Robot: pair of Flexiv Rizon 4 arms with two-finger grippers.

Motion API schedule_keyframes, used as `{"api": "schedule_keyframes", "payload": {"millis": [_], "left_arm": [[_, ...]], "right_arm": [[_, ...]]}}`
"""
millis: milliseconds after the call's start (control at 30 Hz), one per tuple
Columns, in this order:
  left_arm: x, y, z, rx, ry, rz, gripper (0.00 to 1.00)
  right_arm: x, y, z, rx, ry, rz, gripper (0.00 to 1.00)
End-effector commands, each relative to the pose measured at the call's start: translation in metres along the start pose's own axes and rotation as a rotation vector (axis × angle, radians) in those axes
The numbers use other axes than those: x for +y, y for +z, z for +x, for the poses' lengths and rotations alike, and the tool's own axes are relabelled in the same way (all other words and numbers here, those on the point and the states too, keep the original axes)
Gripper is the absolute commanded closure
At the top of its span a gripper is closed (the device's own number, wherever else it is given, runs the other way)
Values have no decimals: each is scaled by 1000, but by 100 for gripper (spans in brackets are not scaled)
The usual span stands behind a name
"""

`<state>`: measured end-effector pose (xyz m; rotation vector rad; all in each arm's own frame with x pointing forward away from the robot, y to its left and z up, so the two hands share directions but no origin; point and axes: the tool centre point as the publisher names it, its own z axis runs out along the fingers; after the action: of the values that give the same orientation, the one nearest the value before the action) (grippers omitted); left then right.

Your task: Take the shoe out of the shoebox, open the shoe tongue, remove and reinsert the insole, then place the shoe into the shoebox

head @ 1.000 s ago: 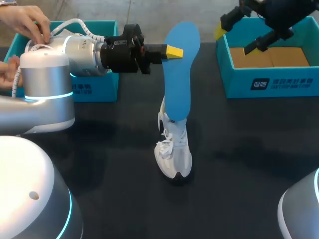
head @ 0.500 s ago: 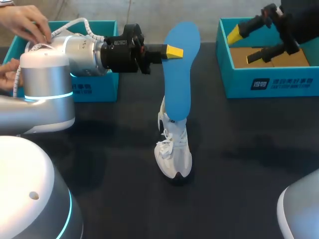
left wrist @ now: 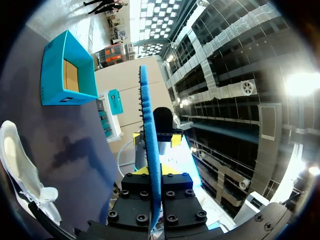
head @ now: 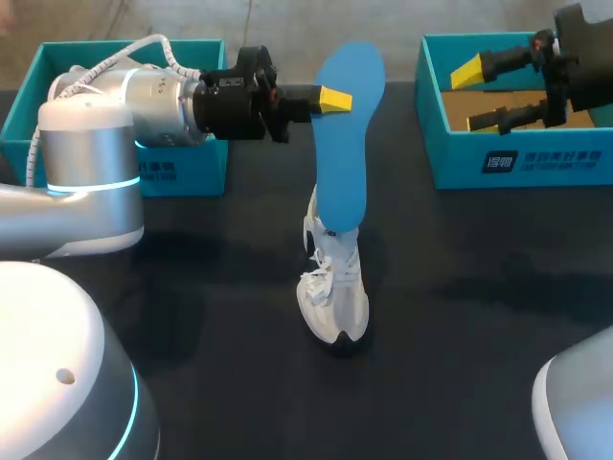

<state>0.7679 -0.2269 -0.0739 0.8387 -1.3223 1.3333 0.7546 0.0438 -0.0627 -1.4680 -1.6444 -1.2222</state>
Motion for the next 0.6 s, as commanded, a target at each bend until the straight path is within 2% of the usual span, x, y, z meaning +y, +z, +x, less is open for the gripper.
{"api": "schedule_keyframes", "payload": {"millis": [33, 333, 600], "left_arm": [[1, 0, 0, -2, 0, 1, 100], [1, 0, 0, -2, 0, 1, 100], [1, 0, 0, -2, 0, 1, 100]], "right_arm": [[3, 5, -3, 108, -2, 0, 0], [5, 6, 5, 129, -15, -1, 0], [6, 13, 2, 148, -9, 7, 0]]}}
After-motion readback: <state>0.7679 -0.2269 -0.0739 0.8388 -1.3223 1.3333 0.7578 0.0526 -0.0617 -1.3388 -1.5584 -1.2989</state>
